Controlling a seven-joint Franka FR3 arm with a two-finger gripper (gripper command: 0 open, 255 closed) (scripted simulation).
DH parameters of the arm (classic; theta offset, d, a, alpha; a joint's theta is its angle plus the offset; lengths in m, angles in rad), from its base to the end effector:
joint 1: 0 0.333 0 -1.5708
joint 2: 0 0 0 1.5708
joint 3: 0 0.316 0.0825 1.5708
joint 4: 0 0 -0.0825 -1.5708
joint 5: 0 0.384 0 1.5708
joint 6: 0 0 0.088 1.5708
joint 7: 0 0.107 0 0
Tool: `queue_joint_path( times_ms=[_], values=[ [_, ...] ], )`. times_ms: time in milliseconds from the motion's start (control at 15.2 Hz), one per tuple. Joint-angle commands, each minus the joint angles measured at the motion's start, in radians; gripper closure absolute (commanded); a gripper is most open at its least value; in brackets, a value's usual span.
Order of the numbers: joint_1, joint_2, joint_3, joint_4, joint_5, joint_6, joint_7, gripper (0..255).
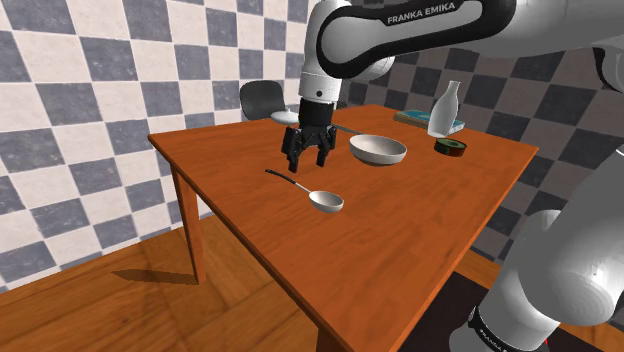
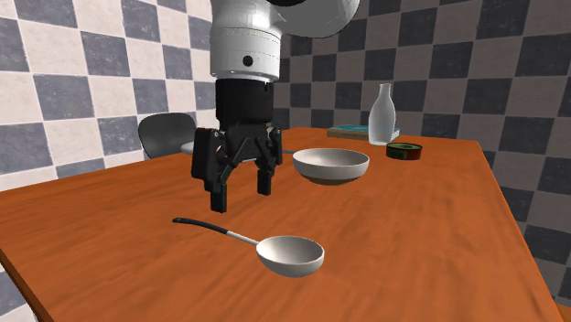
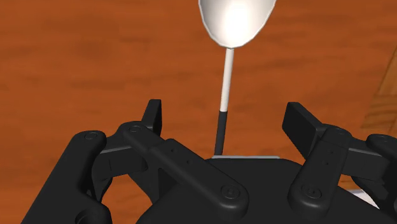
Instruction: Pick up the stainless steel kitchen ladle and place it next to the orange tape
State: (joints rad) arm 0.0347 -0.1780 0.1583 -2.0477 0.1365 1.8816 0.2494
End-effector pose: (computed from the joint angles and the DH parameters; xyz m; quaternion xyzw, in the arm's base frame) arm 0.4943 0.1110 0.5176 -0.9974 0.0498 0.0061 0.0510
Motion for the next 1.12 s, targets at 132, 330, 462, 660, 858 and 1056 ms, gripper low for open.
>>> queue_joint_path(
  times_ms=[132, 330, 462, 660, 858, 1056],
  values=[
    [0.006, 0.050, 0.009, -0.016, 0.010, 0.063, 0.011, 0],
    [0.008, 0.059, 0.012, -0.047, 0.011, 0.103, 0.010, 0],
    [0.010, 0.065, 0.014, -0.062, 0.012, 0.124, 0.010, 0],
    [0.010, 0.065, 0.014, -0.062, 0.012, 0.124, 0.010, 0],
    [0.010, 0.065, 0.014, -0.062, 0.012, 0.124, 0.010, 0],
    [0.010, 0.065, 0.014, -0.062, 0.012, 0.124, 0.010, 255]
  ],
)
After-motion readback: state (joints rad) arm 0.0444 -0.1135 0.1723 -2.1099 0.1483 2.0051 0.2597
